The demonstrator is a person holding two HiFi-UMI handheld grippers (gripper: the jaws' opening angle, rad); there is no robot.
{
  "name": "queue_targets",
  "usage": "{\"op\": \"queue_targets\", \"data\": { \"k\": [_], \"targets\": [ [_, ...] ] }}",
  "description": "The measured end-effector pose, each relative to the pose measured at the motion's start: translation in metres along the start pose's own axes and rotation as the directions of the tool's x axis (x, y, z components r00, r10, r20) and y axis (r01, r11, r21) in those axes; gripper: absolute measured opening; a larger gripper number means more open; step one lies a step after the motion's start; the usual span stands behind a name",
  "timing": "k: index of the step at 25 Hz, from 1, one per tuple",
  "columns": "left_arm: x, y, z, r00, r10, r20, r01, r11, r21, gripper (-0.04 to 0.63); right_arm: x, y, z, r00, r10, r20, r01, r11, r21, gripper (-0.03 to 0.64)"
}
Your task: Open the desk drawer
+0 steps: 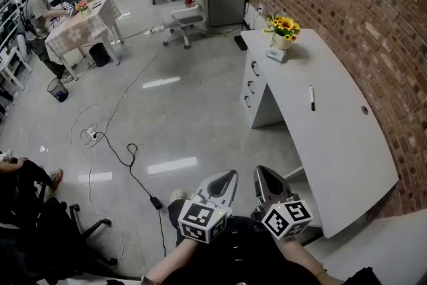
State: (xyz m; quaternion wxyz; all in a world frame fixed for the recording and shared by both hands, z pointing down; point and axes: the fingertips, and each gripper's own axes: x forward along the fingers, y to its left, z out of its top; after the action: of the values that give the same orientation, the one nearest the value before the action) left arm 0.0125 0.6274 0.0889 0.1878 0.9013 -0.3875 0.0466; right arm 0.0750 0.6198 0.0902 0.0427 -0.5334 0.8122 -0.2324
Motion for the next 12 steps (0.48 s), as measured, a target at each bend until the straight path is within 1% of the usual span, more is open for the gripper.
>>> {"op": "queue_targets", "data": {
  "k": [6, 12],
  "targets": [
    [0.003, -0.006, -0.005, 1.000, 0.010, -0.014, -0.010, 1.000, -0.001, 0.008, -0.003, -0.005, -0.002, 1.000, -0.001, -0.010, 0.001, 1.000, 0.007, 0.012],
    [-0.002, -0.013, -0.013, 0.999, 0.018, -0.045, -0.018, 1.000, -0.002, 0.008, -0.007, -0.001, -0.011, 1.000, 0.002, -0.018, -0.001, 0.999, 0.054, 0.012]
  ]
}}
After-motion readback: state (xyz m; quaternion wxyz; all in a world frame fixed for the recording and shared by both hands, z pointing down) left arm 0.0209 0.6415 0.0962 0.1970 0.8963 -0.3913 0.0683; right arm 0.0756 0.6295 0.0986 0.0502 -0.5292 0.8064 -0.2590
